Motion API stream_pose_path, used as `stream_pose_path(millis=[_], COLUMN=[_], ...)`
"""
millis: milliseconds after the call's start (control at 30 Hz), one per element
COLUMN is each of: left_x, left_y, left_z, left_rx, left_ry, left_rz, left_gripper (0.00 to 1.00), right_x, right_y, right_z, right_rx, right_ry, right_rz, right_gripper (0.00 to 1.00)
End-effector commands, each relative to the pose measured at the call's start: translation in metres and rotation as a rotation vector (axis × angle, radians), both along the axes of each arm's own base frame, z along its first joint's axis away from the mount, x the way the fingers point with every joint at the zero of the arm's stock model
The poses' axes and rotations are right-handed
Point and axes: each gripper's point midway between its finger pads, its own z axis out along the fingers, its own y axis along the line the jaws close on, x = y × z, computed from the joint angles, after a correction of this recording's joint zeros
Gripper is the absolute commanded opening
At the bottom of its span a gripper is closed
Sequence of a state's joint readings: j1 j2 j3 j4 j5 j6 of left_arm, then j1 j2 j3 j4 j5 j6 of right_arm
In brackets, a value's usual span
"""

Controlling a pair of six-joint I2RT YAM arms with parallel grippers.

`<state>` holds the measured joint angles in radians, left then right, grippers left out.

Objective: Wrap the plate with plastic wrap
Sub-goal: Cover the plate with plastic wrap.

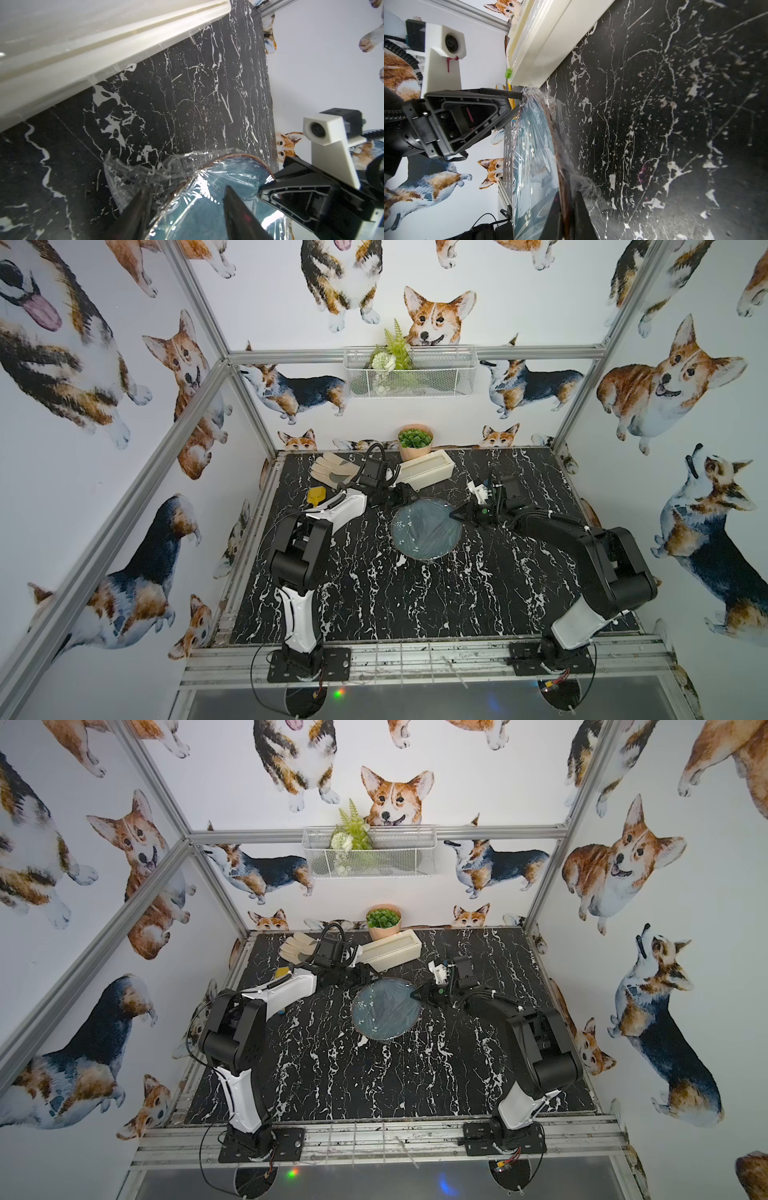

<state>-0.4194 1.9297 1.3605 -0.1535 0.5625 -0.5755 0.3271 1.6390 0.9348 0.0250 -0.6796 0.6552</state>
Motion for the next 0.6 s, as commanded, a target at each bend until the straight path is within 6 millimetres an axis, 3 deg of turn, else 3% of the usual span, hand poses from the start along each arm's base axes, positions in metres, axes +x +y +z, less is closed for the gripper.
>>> stream_pose_path(millis=[0,333,433,567], left_x=[-0.012,-0.009,-0.011,-0.013], left_y=[-0.006,0.004,0.003,0.001], left_z=[0.005,0.016,0.022,0.028], left_rx=[-0.026,-0.006,-0.035,-0.076], left_ry=[0.02,-0.014,-0.017,-0.025], left_rz=[-0.059,-0.072,-0.076,-0.067], left_gripper=[0.64,0.73,0.66,0.49], right_x=[0.009,-0.002,-0.001,0.006], right_y=[0.012,0.009,0.009,0.011], right_z=[0.042,0.049,0.05,0.046], right_rx=[0.113,0.103,0.109,0.125], right_ry=[-0.132,-0.147,-0.152,-0.14], right_rz=[0.026,0.05,0.041,0.018], right_gripper=[0.0,0.0,0.0,0.0])
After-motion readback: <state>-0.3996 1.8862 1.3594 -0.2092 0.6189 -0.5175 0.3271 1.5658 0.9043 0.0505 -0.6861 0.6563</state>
